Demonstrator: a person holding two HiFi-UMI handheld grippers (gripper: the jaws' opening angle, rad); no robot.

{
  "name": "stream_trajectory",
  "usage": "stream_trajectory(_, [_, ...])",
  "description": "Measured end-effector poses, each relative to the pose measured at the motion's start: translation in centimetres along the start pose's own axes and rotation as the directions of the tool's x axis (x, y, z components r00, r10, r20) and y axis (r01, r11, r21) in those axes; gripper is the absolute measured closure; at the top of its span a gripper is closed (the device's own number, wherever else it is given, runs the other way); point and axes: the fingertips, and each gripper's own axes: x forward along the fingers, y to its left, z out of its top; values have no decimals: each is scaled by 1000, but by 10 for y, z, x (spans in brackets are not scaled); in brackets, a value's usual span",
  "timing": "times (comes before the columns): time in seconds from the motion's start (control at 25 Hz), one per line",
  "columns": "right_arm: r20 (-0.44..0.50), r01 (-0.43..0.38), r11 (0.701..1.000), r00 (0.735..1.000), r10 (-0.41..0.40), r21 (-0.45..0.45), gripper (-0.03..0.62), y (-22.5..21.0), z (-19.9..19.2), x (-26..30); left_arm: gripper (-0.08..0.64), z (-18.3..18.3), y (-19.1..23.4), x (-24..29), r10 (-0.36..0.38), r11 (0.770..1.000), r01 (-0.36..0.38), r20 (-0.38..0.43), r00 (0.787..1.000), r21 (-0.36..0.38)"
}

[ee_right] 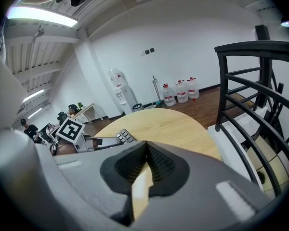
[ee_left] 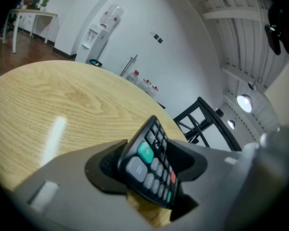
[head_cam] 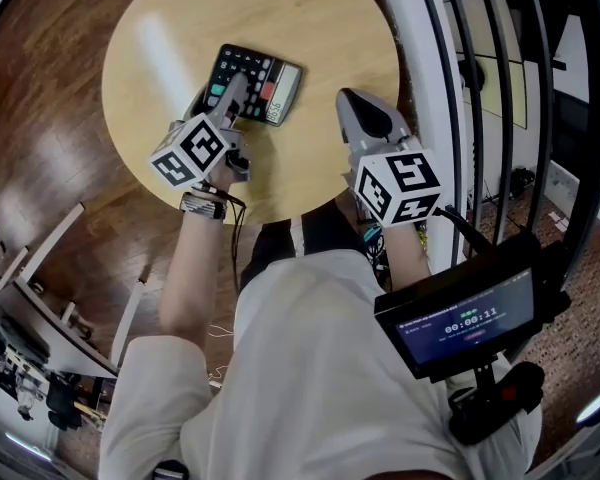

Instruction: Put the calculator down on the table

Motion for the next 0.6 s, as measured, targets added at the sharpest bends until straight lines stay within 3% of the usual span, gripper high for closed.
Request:
stream_trajectory(0.4, [5,-2,1000,1000,2,16,590,0,-1,1,290,3,7,-3,9,999,-7,39,999,-51])
stream_trajectory(0.6, [3,-2,1000,1000,2,22,590,-2,-3,2,290,8,16,-5,13,986,1,79,997,-169])
